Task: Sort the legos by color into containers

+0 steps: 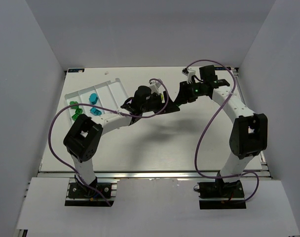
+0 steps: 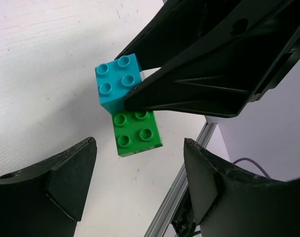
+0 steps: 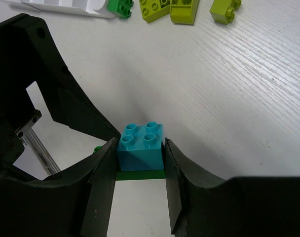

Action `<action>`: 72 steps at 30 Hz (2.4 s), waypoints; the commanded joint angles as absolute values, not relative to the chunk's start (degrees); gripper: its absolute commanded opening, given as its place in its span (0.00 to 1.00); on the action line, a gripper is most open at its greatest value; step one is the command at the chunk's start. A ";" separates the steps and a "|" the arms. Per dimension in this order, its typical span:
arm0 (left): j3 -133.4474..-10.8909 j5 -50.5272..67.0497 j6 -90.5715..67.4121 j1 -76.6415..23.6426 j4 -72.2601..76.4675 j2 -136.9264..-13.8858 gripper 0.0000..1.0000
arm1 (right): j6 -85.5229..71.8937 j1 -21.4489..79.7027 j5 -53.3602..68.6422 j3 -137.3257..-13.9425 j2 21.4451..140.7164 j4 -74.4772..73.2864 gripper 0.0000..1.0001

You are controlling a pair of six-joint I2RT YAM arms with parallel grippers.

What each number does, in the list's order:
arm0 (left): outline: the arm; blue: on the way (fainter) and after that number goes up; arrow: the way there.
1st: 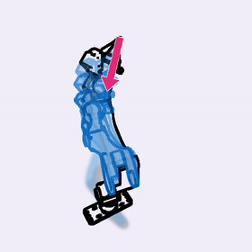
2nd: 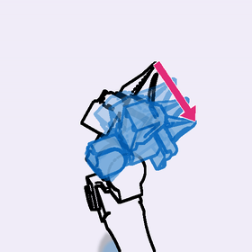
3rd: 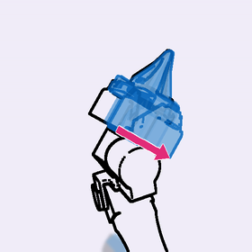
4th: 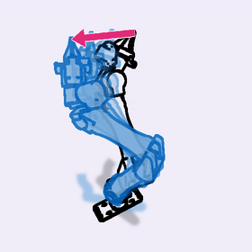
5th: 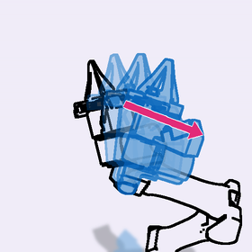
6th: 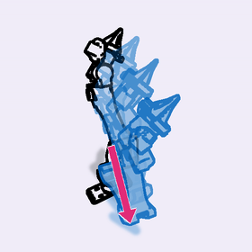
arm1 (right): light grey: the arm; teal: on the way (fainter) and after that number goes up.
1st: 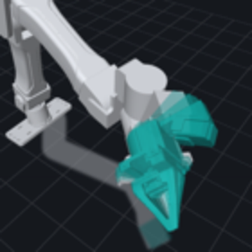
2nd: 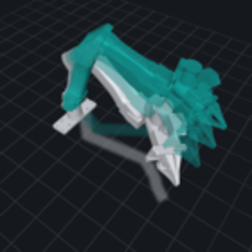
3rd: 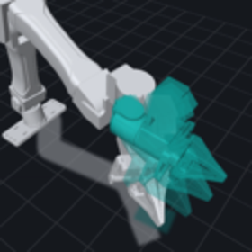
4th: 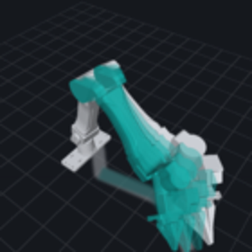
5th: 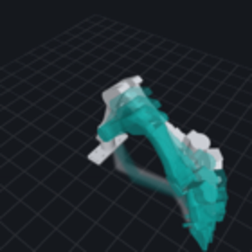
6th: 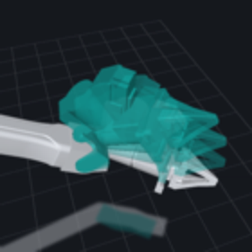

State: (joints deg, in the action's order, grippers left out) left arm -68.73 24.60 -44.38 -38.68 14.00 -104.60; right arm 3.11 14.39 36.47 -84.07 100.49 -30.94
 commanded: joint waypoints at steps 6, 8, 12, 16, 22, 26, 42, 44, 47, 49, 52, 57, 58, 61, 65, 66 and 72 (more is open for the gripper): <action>-70.66 22.68 -44.12 -39.46 12.57 -104.59 0.75 | 2.81 16.61 34.98 -80.95 95.37 -26.90 0.00; -70.75 22.41 -44.21 -39.55 12.48 -104.68 0.74 | 2.81 16.87 34.63 -79.90 94.75 -26.20 0.00; -71.28 22.41 -44.03 -39.55 11.61 -105.11 0.55 | 2.64 17.23 33.66 -78.40 93.26 -24.70 0.00; -71.37 23.20 -44.21 -39.55 10.72 -105.64 0.27 | 2.02 17.31 32.52 -77.78 92.46 -22.51 0.00; -69.79 25.93 -44.38 -39.73 10.02 -105.82 0.11 | -1.67 17.31 31.03 -77.78 91.93 -16.53 0.00; -67.68 26.80 -44.38 -39.90 10.11 -105.64 0.10 | -4.21 17.31 29.36 -78.75 93.25 -12.75 0.00; -58.36 10.74 -41.92 -31.31 -10.17 -89.60 0.07 | -5.28 16.26 26.35 -76.47 93.87 -3.52 0.00; -57.83 7.31 -41.40 -24.37 -18.43 -84.75 0.08 | -3.34 15.73 32.76 -74.45 92.20 -2.29 0.00; -59.75 -0.68 -38.42 -14.27 -29.74 -76.83 0.09 | 2.18 15.29 39.54 -70.76 89.92 -0.79 0.00; -60.73 -5.26 -35.43 -6.44 -34.17 -74.19 0.10 | 4.21 15.29 41.38 -69.00 89.12 -0.62 0.00; -61.26 -4.75 -31.82 4.55 -37.70 -74.61 0.10 | 5.71 15.21 42.88 -68.12 88.86 1.58 0.00; -64.06 -5.89 -29.44 13.95 -36.65 -81.03 0.11 | 8.34 15.29 45.17 -70.31 90.79 0.09 0.00; -64.68 -6.15 -29.27 14.67 -36.22 -81.99 0.11 | 8.87 15.29 45.61 -71.18 91.14 -1.65 0.00; -67.57 -7.03 -28.22 16.26 -35.42 -86.47 0.14 | 9.93 15.29 46.14 -72.51 92.46 -3.77 0.00; -70.04 -7.29 -26.63 16.61 -35.24 -91.40 0.22 | 10.81 15.29 46.41 -74.09 93.69 -5.80 0.00; -70.22 -7.29 -26.37 16.61 -35.16 -92.02 0.27 | 11.07 15.29 46.58 -74.18 93.69 -6.32 0.00; -70.49 -7.65 -25.32 16.52 -34.63 -93.43 0.67 | 13.35 15.73 48.16 -74.88 93.87 -8.08 0.00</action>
